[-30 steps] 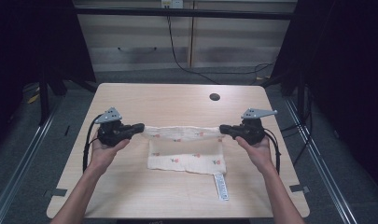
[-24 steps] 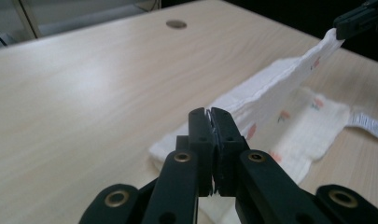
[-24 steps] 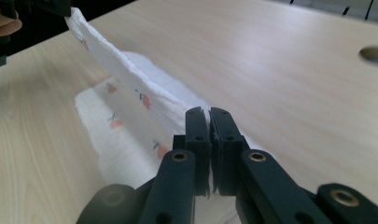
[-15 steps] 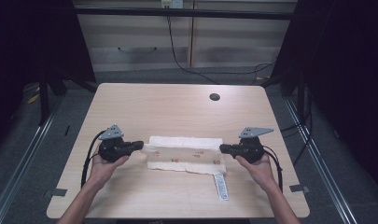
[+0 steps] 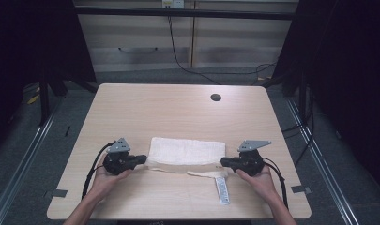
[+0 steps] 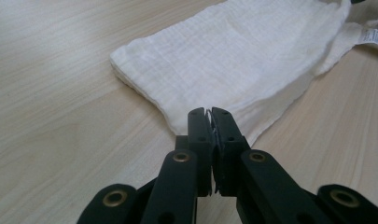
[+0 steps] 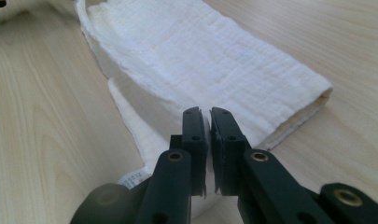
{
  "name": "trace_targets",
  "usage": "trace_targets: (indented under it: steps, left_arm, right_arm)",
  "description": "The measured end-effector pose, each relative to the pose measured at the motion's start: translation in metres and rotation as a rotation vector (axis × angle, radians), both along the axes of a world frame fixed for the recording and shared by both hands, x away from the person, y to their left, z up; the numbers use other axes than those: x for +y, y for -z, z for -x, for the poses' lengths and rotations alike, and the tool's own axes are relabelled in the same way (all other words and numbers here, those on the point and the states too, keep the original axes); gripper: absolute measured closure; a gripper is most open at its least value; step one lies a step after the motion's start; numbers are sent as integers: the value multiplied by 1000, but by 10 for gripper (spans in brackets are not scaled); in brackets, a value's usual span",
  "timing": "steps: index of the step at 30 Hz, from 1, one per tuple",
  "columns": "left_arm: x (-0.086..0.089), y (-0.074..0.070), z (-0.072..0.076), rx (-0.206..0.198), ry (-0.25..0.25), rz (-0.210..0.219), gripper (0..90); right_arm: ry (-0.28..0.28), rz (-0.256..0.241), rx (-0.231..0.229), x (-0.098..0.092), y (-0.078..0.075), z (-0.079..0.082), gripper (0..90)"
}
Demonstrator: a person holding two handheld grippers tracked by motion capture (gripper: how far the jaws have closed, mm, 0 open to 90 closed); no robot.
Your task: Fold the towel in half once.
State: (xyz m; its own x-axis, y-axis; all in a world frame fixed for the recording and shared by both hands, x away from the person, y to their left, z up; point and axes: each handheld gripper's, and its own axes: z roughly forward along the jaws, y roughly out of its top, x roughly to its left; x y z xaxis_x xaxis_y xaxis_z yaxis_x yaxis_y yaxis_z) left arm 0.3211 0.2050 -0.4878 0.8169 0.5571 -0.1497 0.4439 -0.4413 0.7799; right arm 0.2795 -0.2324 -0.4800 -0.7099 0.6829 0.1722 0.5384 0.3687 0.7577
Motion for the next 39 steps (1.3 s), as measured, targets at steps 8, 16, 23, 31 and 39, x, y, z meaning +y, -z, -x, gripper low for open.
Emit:
trace_targets:
  steps: [8,16,23,31,39]
  left_arm:
    - [1,2,4,10,9,-8,866]
    - [2,0,8,18,26,1,777]
    - [8,-6,5,42,17,60,610]
    - [-3,-12,-18,36,-24,43,577]
    - [-39,0,-50,43,-24,0,739]
  right_arm:
    - [-20,22,21,3,5,4,818]
    - [-11,7,20,-1,2,6,754]
    - [21,-22,10,-6,-5,4,670]
    - [59,-17,16,-4,-4,-18,635]
    - [47,-2,24,16,3,-54,741]
